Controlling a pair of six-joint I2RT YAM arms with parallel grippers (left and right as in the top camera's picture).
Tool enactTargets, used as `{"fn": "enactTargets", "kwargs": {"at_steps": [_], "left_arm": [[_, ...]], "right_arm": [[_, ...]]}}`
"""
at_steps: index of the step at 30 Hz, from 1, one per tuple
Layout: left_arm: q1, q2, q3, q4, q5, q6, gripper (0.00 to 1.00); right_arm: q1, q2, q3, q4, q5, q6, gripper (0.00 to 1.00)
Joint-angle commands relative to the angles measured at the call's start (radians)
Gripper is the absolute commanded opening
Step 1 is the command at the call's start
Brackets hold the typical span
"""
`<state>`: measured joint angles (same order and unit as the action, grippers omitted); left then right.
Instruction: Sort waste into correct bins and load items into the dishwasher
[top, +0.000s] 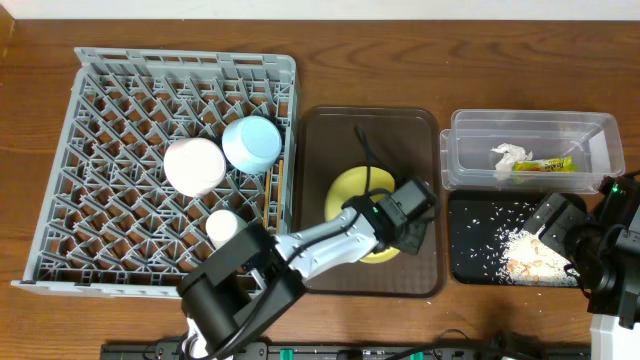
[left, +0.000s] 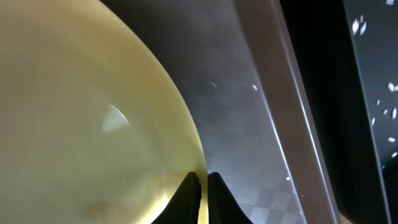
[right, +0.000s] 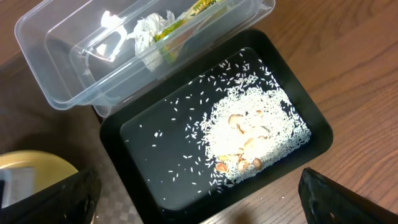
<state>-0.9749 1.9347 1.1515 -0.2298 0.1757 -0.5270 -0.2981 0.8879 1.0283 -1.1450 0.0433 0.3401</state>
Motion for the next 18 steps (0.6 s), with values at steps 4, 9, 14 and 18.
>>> {"fn": "enactTargets", "kwargs": {"at_steps": [4,9,14,18], "left_arm": [[-0.009,-0.006,0.001,-0.007,-0.020,0.003,0.08],[0.004,-0.102,0.002,-0.008,-0.022,0.056,0.08],[0.031,-0.184,0.002,-0.031,-0.069,0.063,0.08],[0.084,-0.219,0.002,-0.096,-0.166,0.058,0.08]], "right_arm": [[-0.003,-0.005,0.011,-0.001,0.005,0.007,0.99],[-0.003,-0.005,0.011,-0.001,0.005,0.007,0.99],[-0.003,-0.005,0.011,-0.001,0.005,0.007,0.99],[-0.003,-0.005,0.011,-0.002,0.005,0.007,0.99]]}}
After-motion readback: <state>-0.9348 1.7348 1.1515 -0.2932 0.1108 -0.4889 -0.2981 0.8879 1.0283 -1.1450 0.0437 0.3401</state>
